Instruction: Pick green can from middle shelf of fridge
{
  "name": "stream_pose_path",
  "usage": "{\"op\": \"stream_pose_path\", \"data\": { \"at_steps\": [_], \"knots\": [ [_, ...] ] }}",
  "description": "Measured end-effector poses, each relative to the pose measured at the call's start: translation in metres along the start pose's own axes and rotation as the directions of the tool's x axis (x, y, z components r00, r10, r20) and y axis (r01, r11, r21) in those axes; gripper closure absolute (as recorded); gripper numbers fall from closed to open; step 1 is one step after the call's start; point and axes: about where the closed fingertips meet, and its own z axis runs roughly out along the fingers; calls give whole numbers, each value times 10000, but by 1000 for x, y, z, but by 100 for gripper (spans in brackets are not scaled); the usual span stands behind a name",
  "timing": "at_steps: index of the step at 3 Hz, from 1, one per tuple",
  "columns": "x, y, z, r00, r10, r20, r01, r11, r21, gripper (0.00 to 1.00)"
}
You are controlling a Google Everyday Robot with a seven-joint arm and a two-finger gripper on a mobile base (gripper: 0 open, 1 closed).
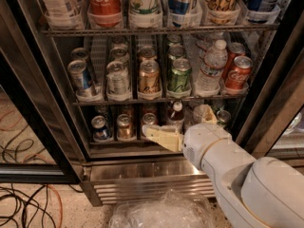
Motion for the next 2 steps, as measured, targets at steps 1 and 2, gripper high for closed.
{"op": "stream_pose_path", "data": {
  "at_steps": [1, 2],
  "knots": [
    [-3, 1, 2, 9950, -781, 620, 765, 9967, 289, 0],
    [3, 7, 11, 9881, -971, 1194, 936, 9950, 347, 0]
  ]
}}
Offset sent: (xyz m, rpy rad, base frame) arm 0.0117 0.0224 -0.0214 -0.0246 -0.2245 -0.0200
